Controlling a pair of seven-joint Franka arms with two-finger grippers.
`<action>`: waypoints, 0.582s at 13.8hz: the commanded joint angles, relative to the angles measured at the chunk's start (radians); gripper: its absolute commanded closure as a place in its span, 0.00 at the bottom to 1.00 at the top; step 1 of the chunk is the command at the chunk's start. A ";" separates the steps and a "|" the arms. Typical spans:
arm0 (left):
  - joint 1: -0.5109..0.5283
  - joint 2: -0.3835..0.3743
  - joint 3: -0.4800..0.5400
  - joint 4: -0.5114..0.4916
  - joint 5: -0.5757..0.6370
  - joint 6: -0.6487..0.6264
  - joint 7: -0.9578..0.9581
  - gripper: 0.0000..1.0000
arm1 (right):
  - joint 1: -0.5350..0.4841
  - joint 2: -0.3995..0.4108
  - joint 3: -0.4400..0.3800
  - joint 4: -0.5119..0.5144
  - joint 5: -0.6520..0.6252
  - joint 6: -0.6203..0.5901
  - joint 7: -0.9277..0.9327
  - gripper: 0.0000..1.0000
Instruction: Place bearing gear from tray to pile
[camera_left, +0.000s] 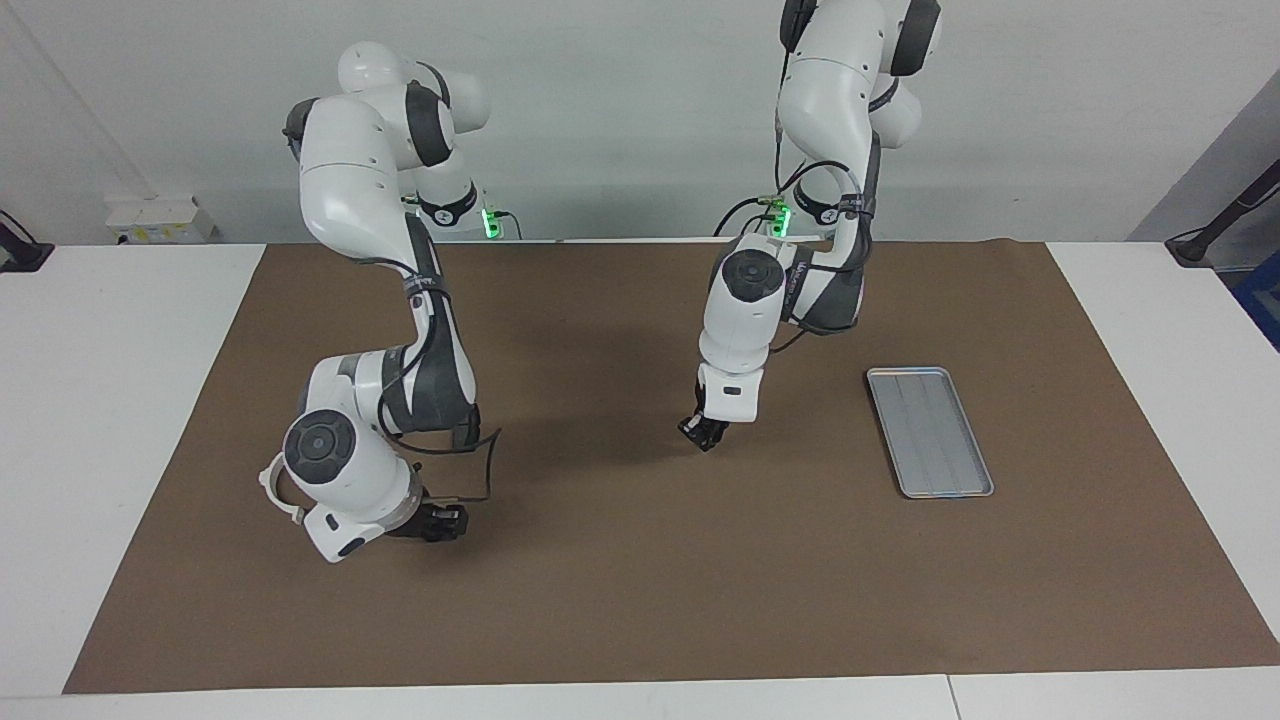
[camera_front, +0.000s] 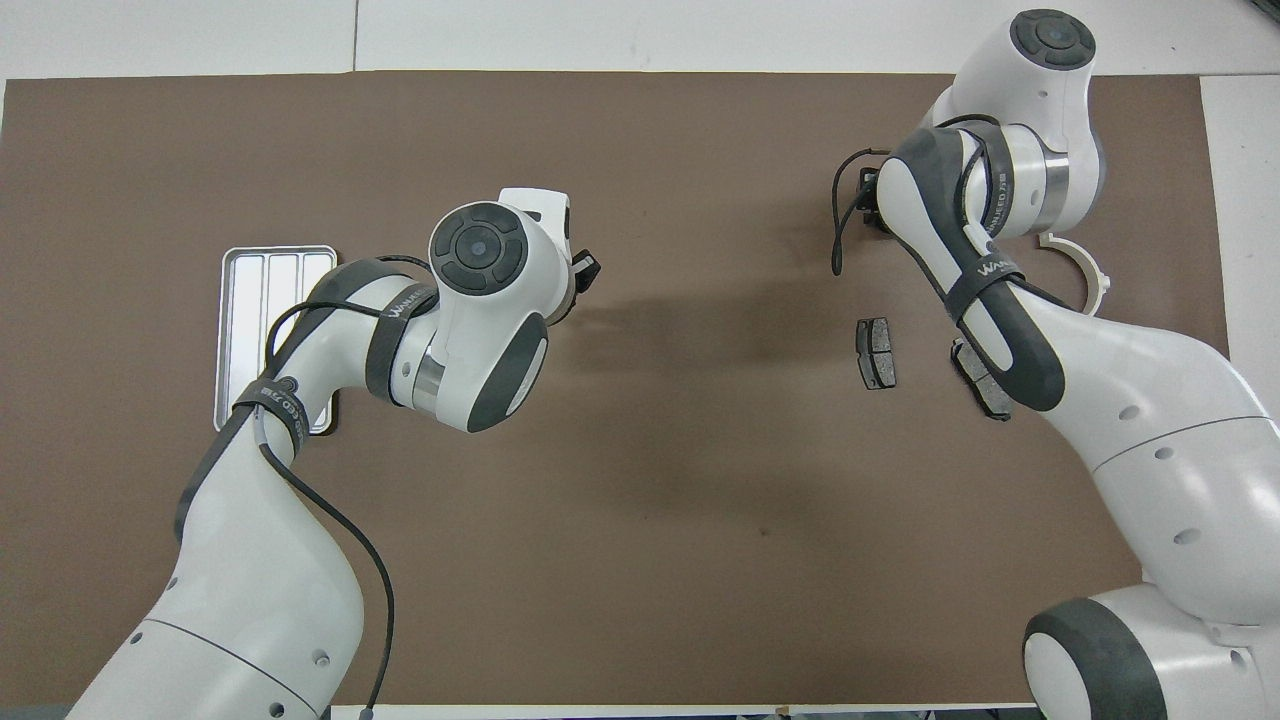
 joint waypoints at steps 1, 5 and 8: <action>-0.014 0.042 0.020 0.039 -0.015 -0.003 -0.021 1.00 | 0.010 -0.036 0.002 0.012 0.008 -0.072 0.000 0.00; -0.037 0.082 0.023 0.055 -0.011 -0.017 -0.044 1.00 | 0.079 -0.060 -0.029 0.012 0.042 -0.138 0.141 0.00; -0.037 0.082 0.023 0.049 -0.006 -0.020 -0.044 1.00 | 0.142 -0.064 -0.028 0.012 0.062 -0.139 0.319 0.00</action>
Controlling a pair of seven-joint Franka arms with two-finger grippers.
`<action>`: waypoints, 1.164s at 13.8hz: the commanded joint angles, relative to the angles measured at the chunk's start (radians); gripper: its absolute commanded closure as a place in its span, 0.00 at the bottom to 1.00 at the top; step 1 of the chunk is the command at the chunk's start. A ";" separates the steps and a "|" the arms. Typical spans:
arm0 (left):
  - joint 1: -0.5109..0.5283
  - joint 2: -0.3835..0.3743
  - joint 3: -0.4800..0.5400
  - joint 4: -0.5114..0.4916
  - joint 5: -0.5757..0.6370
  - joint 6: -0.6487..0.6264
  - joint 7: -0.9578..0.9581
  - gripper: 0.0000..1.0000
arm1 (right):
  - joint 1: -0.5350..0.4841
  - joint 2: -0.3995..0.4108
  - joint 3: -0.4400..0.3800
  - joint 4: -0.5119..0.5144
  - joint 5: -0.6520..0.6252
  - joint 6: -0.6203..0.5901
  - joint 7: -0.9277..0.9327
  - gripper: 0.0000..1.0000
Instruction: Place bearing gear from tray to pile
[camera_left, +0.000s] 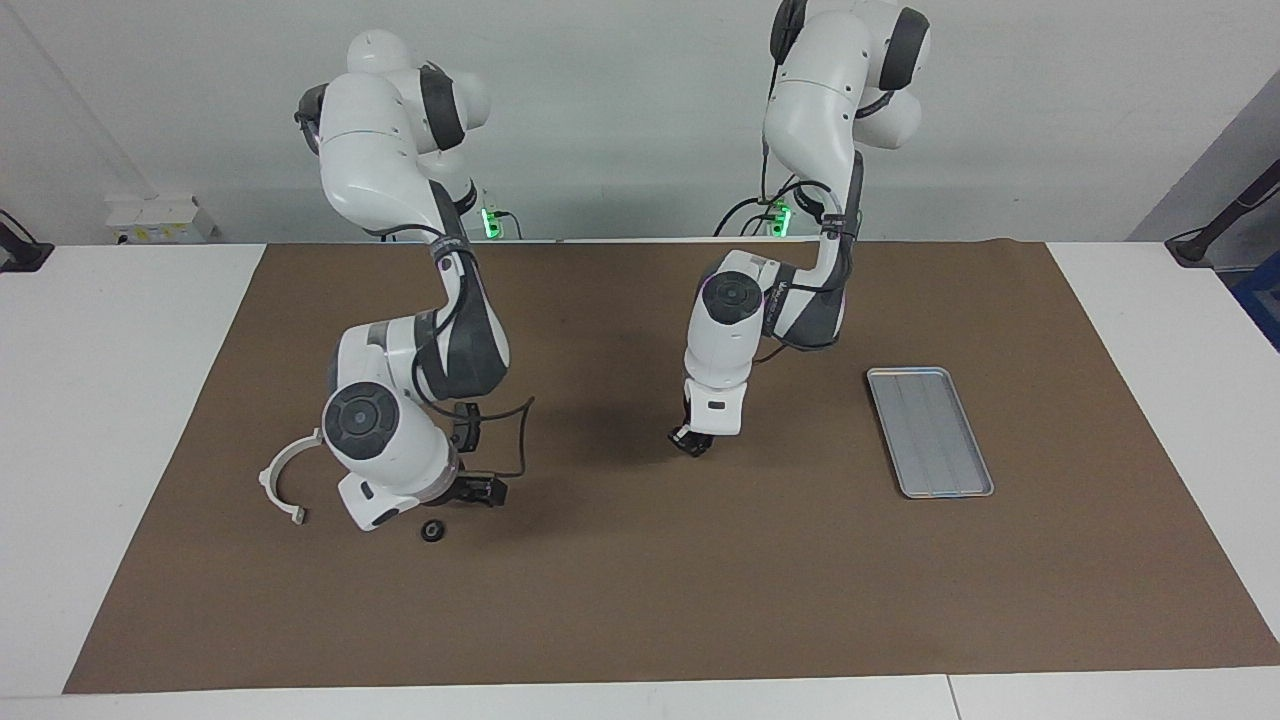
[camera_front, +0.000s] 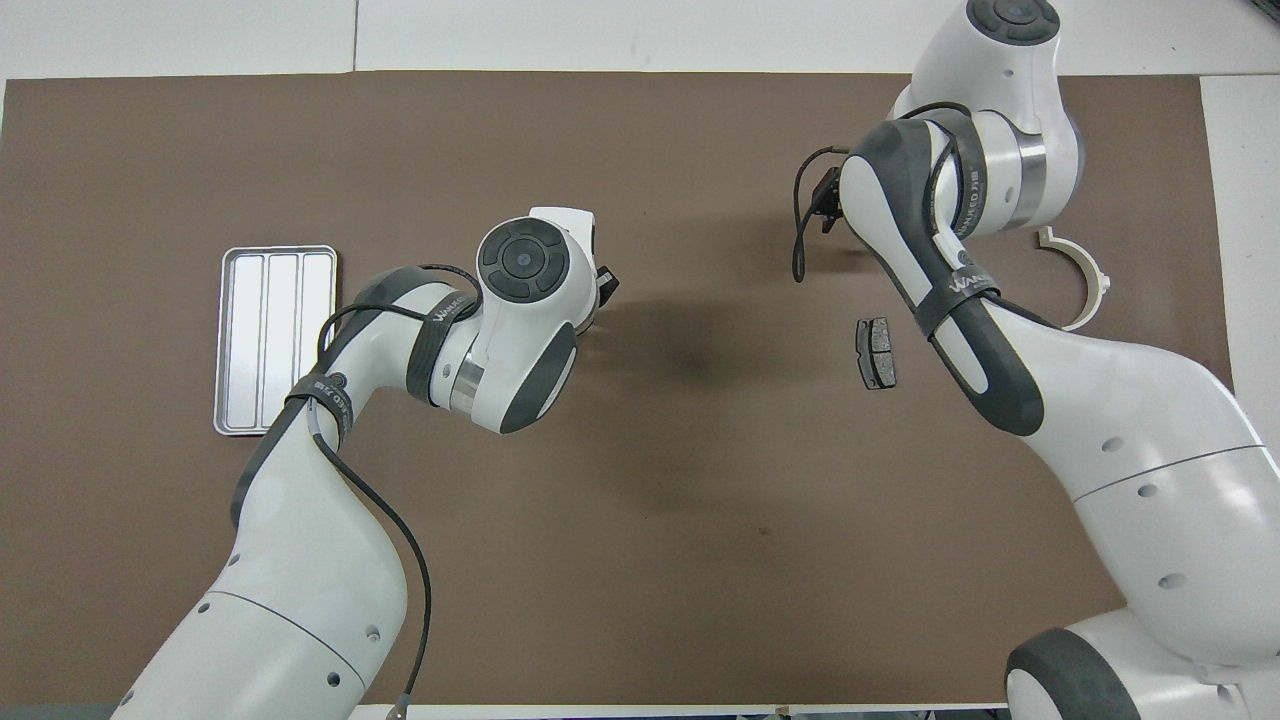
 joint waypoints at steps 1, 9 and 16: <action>-0.020 0.018 0.020 0.022 -0.006 -0.017 -0.014 1.00 | 0.051 -0.009 -0.009 -0.002 0.041 -0.008 0.139 0.00; 0.072 -0.129 0.037 0.016 0.044 -0.193 0.004 0.00 | 0.106 -0.006 0.009 0.016 0.044 0.009 0.299 0.00; 0.413 -0.465 0.052 -0.013 0.044 -0.592 0.689 0.00 | 0.349 0.011 -0.024 0.017 0.015 0.110 0.531 0.00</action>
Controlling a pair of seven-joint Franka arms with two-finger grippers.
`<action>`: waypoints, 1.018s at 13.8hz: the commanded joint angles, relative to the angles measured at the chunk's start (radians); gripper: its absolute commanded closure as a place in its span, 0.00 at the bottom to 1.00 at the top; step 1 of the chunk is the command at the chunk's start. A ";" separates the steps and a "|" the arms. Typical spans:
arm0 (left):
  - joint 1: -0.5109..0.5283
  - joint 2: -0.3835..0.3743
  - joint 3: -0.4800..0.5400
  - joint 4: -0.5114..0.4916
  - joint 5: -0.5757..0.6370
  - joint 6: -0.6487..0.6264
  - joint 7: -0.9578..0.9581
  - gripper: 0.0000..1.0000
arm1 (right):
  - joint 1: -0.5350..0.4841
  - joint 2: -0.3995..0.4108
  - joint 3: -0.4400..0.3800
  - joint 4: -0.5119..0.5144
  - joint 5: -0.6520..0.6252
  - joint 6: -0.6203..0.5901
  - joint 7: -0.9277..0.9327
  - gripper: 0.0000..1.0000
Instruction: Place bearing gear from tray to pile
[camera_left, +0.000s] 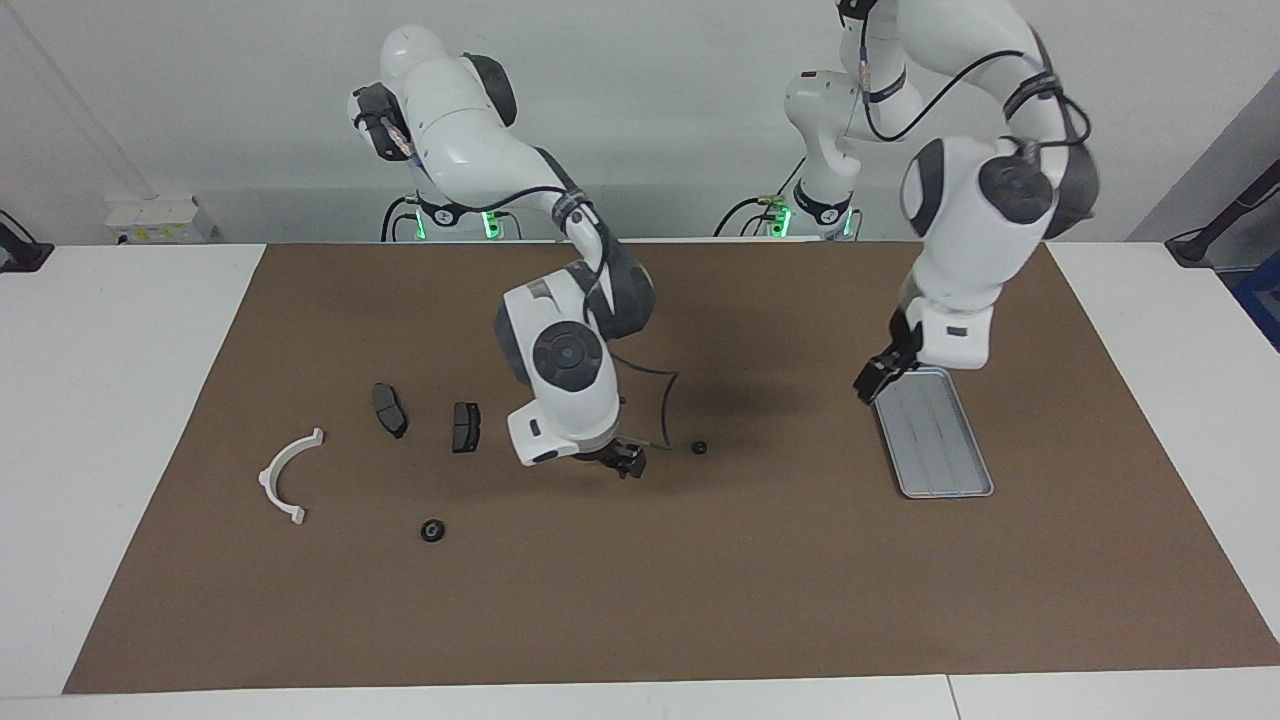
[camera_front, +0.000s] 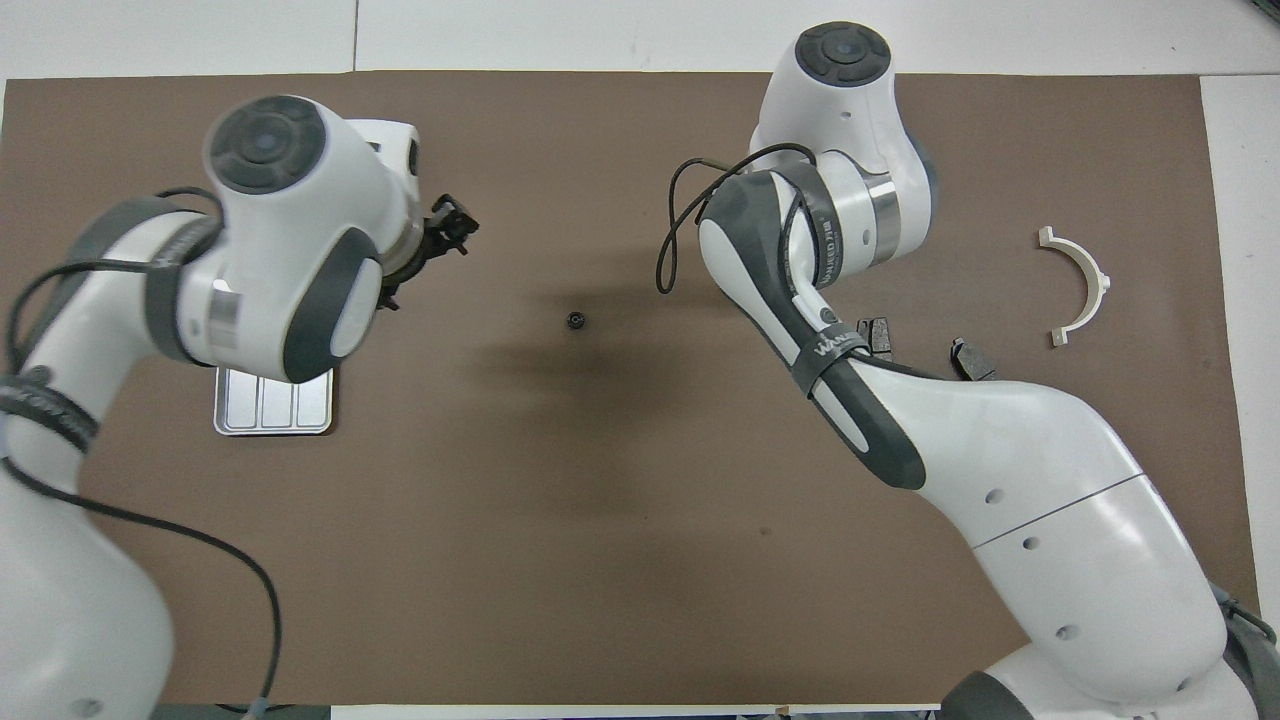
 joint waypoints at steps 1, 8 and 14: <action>0.100 -0.114 -0.015 -0.048 0.009 -0.091 0.201 0.00 | 0.083 0.018 -0.026 0.003 -0.009 0.047 0.075 0.00; 0.229 -0.183 -0.026 -0.045 0.009 -0.164 0.450 0.00 | 0.182 0.061 -0.030 0.003 -0.026 0.127 0.221 0.00; 0.231 -0.186 -0.032 -0.068 0.009 -0.137 0.448 0.00 | 0.239 0.087 -0.090 0.003 -0.038 0.176 0.221 0.06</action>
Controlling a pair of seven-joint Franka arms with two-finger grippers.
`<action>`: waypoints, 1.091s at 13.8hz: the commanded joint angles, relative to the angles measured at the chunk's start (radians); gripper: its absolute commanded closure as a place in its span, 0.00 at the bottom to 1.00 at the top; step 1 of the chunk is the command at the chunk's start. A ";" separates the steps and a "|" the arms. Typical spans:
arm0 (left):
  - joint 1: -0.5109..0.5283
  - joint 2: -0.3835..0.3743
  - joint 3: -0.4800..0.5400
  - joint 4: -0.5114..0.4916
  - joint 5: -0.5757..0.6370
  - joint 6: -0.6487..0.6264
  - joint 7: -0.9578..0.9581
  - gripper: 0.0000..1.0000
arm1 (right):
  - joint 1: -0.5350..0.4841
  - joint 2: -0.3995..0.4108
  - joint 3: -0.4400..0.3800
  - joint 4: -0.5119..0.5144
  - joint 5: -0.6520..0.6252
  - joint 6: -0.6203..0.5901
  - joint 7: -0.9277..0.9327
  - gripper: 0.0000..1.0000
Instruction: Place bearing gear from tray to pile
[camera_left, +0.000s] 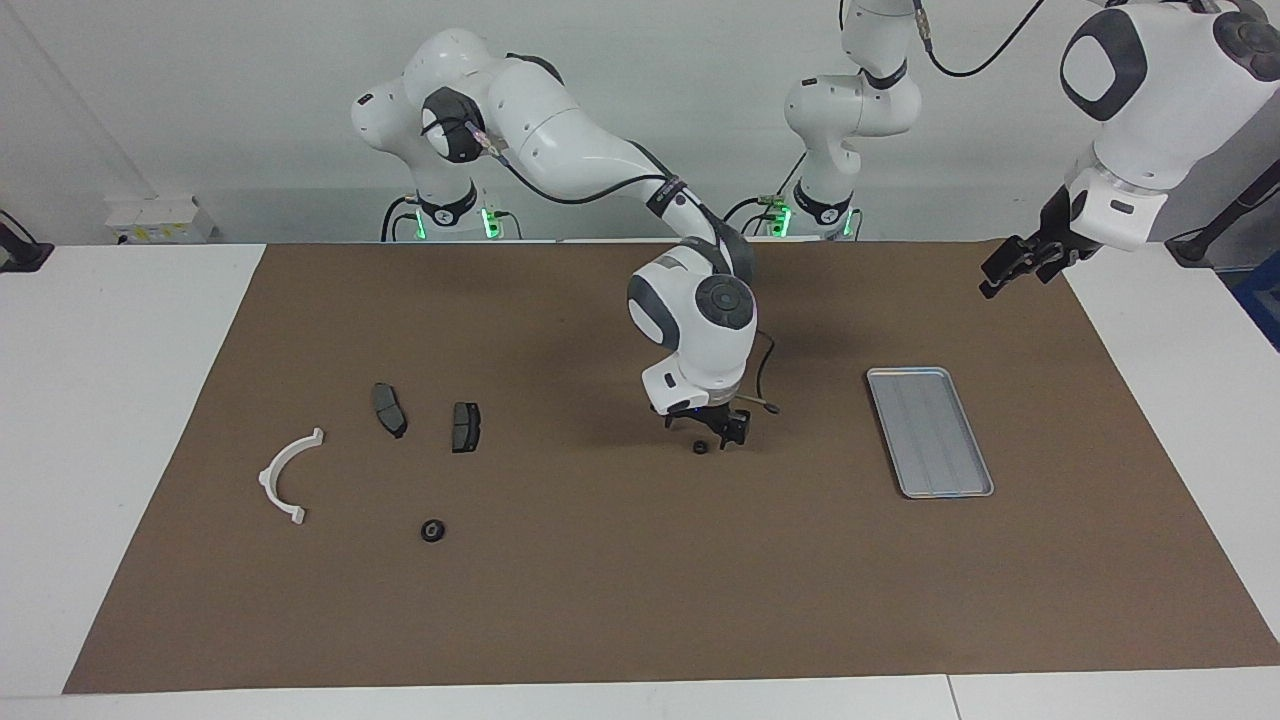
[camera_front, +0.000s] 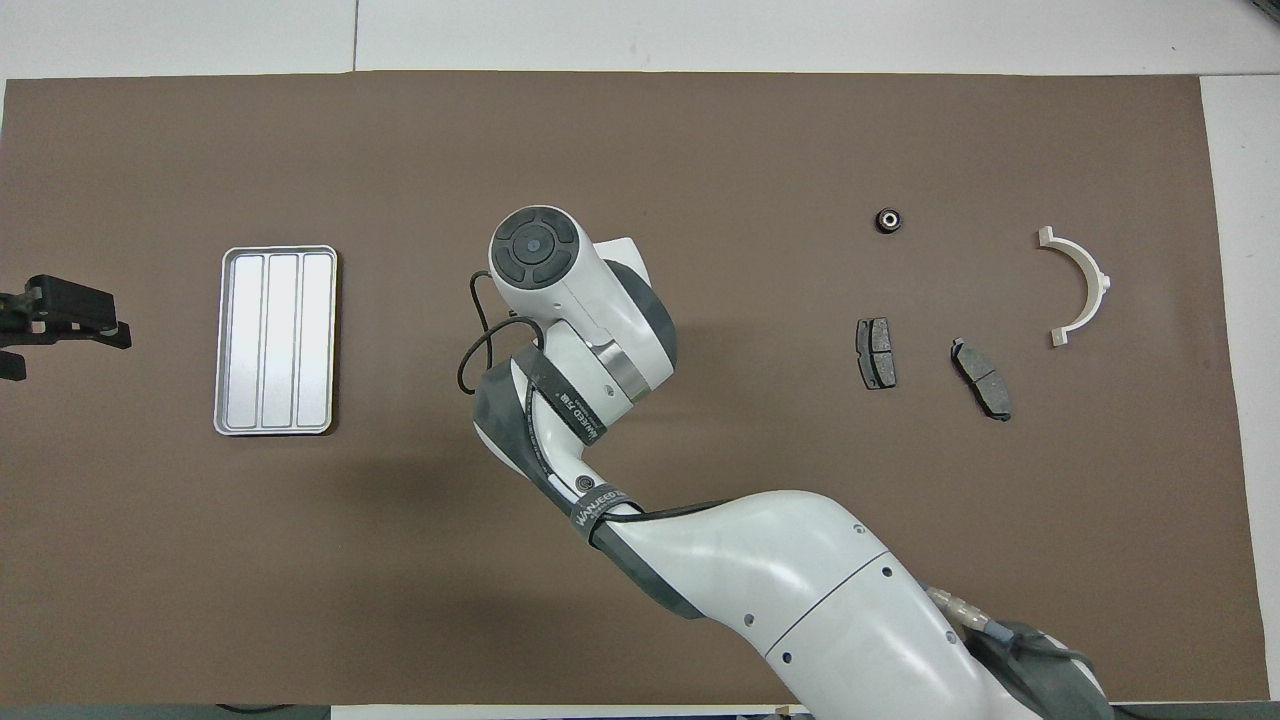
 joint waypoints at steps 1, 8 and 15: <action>0.016 -0.021 -0.016 -0.028 0.009 0.021 0.013 0.00 | -0.003 0.010 -0.009 0.005 -0.021 0.028 0.012 0.08; 0.016 -0.019 -0.016 -0.027 0.009 0.017 0.004 0.00 | 0.003 0.026 -0.014 0.003 -0.023 0.051 0.054 0.17; 0.014 -0.016 -0.014 -0.022 0.009 0.030 0.004 0.00 | 0.003 0.026 -0.012 0.003 -0.021 0.041 0.052 0.46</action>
